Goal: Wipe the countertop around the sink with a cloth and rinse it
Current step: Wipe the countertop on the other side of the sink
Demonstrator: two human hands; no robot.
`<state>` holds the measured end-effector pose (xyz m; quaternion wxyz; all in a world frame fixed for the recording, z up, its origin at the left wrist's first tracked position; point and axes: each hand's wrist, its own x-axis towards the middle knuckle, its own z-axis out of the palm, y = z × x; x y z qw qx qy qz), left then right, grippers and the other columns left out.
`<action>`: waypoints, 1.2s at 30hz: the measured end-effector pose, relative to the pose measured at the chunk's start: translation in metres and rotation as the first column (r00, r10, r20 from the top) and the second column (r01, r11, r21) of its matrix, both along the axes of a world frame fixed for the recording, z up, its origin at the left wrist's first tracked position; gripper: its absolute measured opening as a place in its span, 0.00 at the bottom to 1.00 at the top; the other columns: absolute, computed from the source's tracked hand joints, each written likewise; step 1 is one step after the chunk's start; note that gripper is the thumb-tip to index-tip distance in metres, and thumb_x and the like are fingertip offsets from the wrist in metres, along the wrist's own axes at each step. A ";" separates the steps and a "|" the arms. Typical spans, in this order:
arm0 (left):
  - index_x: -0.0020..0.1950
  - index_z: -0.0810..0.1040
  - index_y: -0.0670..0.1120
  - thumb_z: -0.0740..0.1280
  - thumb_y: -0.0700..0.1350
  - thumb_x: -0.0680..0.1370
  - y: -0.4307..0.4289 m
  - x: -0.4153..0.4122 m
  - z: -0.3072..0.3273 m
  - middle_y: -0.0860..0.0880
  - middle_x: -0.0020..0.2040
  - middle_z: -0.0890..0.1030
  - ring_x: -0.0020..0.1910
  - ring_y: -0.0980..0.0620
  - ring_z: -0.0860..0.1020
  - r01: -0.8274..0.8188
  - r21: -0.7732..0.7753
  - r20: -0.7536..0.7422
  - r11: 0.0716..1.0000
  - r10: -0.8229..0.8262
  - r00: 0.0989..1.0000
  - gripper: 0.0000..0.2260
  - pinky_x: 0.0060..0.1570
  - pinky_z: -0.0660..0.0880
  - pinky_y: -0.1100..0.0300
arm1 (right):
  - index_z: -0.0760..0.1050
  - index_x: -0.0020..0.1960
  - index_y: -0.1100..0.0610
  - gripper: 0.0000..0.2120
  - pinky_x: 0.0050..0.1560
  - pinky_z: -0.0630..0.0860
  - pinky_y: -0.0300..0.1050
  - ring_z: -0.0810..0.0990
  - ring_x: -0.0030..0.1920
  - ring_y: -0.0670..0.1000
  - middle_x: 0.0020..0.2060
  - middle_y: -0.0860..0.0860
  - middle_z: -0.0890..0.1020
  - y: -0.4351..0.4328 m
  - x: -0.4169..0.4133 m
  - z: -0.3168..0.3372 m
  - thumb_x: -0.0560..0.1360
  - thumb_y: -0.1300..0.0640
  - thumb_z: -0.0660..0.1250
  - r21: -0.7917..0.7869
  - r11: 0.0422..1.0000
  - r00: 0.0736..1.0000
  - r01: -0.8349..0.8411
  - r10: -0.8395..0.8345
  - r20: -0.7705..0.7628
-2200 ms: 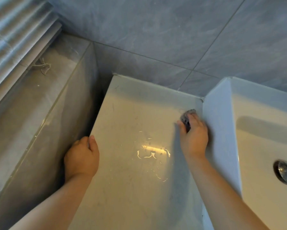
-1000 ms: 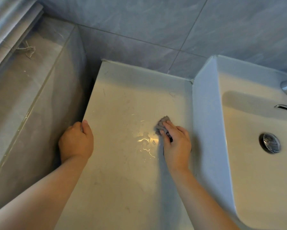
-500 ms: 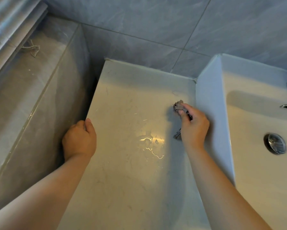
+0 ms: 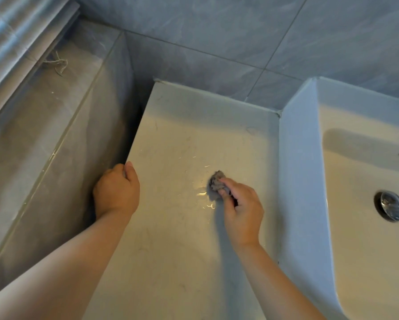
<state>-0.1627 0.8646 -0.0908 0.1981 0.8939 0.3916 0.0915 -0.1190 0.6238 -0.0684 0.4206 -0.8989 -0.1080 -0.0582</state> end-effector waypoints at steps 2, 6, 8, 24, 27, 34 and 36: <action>0.43 0.75 0.37 0.52 0.49 0.82 0.000 0.000 0.001 0.35 0.41 0.79 0.35 0.39 0.73 -0.004 -0.005 -0.003 1.000 0.004 1.000 0.20 0.34 0.63 0.54 | 0.82 0.51 0.46 0.10 0.55 0.76 0.40 0.80 0.49 0.41 0.44 0.36 0.83 0.001 0.000 0.011 0.74 0.58 0.68 0.102 0.995 0.983 -0.023 0.041 -0.180; 0.43 0.75 0.38 0.52 0.49 0.82 0.000 0.000 0.002 0.36 0.42 0.79 0.35 0.41 0.71 0.000 -0.011 -0.017 1.000 0.000 1.000 0.20 0.34 0.62 0.54 | 0.84 0.48 0.49 0.09 0.52 0.80 0.55 0.84 0.45 0.46 0.41 0.43 0.85 -0.001 0.024 0.037 0.74 0.61 0.69 0.258 0.966 0.949 -0.001 0.083 -0.305; 0.42 0.75 0.38 0.52 0.50 0.82 0.000 0.000 0.001 0.37 0.41 0.79 0.35 0.42 0.71 -0.003 -0.009 -0.021 1.000 0.002 1.000 0.20 0.34 0.62 0.54 | 0.83 0.50 0.50 0.08 0.52 0.80 0.55 0.84 0.46 0.47 0.43 0.45 0.85 0.006 0.050 0.042 0.73 0.58 0.69 0.245 0.969 0.969 -0.002 0.062 -0.240; 0.41 0.75 0.39 0.52 0.49 0.82 0.002 0.000 -0.003 0.37 0.40 0.79 0.37 0.37 0.76 0.008 0.003 0.020 1.000 -0.008 1.000 0.19 0.34 0.63 0.55 | 0.82 0.54 0.51 0.11 0.50 0.67 0.26 0.78 0.48 0.46 0.45 0.45 0.84 0.046 0.039 -0.006 0.74 0.58 0.67 -0.062 0.989 0.990 -0.137 0.139 0.026; 0.41 0.75 0.39 0.52 0.49 0.82 0.002 0.000 -0.001 0.37 0.41 0.79 0.36 0.39 0.74 0.000 -0.010 0.013 1.000 0.001 1.000 0.19 0.34 0.63 0.55 | 0.82 0.54 0.51 0.10 0.51 0.65 0.23 0.79 0.47 0.45 0.46 0.44 0.84 0.044 0.017 -0.003 0.74 0.57 0.67 -0.056 0.978 0.979 -0.202 0.202 -0.007; 0.40 0.74 0.41 0.52 0.50 0.82 0.000 -0.002 0.001 0.39 0.39 0.79 0.33 0.45 0.70 -0.009 -0.024 0.008 1.000 0.009 1.000 0.19 0.34 0.62 0.56 | 0.83 0.45 0.47 0.13 0.47 0.77 0.35 0.83 0.44 0.42 0.41 0.40 0.85 0.044 0.026 0.043 0.74 0.65 0.67 0.300 0.934 0.919 -0.194 0.280 -0.279; 0.40 0.74 0.41 0.52 0.50 0.82 0.000 -0.002 0.001 0.40 0.39 0.79 0.32 0.49 0.67 -0.013 -0.033 0.009 0.999 0.013 1.000 0.19 0.33 0.62 0.56 | 0.83 0.47 0.50 0.10 0.51 0.79 0.45 0.83 0.47 0.45 0.43 0.44 0.85 0.054 0.054 0.049 0.74 0.63 0.68 0.299 0.938 0.945 -0.175 0.245 -0.217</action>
